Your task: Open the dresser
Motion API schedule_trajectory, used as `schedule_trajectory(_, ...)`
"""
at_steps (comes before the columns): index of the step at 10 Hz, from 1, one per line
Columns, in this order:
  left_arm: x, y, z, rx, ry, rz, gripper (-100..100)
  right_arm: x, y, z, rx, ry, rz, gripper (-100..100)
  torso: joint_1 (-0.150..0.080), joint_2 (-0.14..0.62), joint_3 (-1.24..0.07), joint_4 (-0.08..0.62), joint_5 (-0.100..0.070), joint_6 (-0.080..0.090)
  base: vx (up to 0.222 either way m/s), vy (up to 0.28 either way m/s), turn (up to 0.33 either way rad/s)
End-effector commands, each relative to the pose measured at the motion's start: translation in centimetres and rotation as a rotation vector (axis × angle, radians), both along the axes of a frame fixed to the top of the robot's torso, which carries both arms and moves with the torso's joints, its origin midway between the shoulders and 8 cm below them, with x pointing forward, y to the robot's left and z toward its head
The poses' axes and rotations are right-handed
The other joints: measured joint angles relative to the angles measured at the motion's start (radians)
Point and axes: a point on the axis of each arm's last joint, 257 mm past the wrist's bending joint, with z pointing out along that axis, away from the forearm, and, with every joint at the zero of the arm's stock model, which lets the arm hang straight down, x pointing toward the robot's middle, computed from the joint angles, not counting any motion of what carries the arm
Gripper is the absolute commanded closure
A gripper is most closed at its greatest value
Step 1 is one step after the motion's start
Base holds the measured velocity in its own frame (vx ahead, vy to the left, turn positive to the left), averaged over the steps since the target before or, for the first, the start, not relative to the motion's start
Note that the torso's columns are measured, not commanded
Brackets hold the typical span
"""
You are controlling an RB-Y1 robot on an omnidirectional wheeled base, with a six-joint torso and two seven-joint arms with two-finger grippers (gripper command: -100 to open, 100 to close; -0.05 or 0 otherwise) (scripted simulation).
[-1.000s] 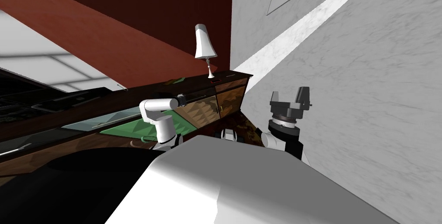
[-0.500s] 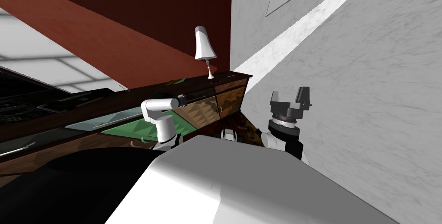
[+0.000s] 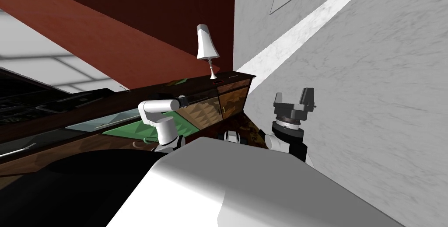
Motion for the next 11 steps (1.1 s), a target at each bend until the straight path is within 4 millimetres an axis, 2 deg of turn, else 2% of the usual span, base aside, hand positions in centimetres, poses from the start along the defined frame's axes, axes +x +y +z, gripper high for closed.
schedule_trajectory(1,-0.5,-0.5,-0.5,-0.003,0.014,-0.005,100,0.0,0.0,0.0,0.000,0.000,0.000,0,0.000,0.000,0.001,0.001,0.000,0.001,-0.126,-0.115,0.022)
schedule_trajectory(3,-0.5,-0.6,-0.1,0.001,0.008,-0.005,100,0.0,0.0,0.0,0.000,0.000,0.000,0,0.000,-0.005,-0.003,0.000,-0.002,0.002,-0.104,-0.088,0.023)
schedule_trajectory(4,-1.1,-0.7,0.3,-0.003,0.012,-0.003,-100,0.0,0.0,0.0,0.000,0.000,0.000,0,0.003,-0.009,-0.006,0.001,-0.003,0.002,-0.006,-0.005,-0.023)
schedule_trajectory(7,-2.4,-1.1,2.5,-0.002,0.000,0.004,-100,0.0,0.0,0.0,0.000,0.000,0.000,0,0.000,-0.005,-0.005,0.003,-0.006,0.002,0.039,0.026,-0.038)
schedule_trajectory(8,-2.5,-1.1,2.2,-0.006,0.010,0.007,-100,0.0,0.0,0.0,0.000,0.000,0.000,0,-0.003,-0.002,-0.003,0.005,-0.007,0.001,0.041,0.029,-0.011)
schedule_trajectory(11,-4.0,-1.5,4.1,-0.001,0.003,0.015,-100,0.0,0.0,0.0,0.000,0.000,0.000,0,-0.010,0.005,0.000,0.010,-0.014,0.001,0.028,0.017,-0.031)
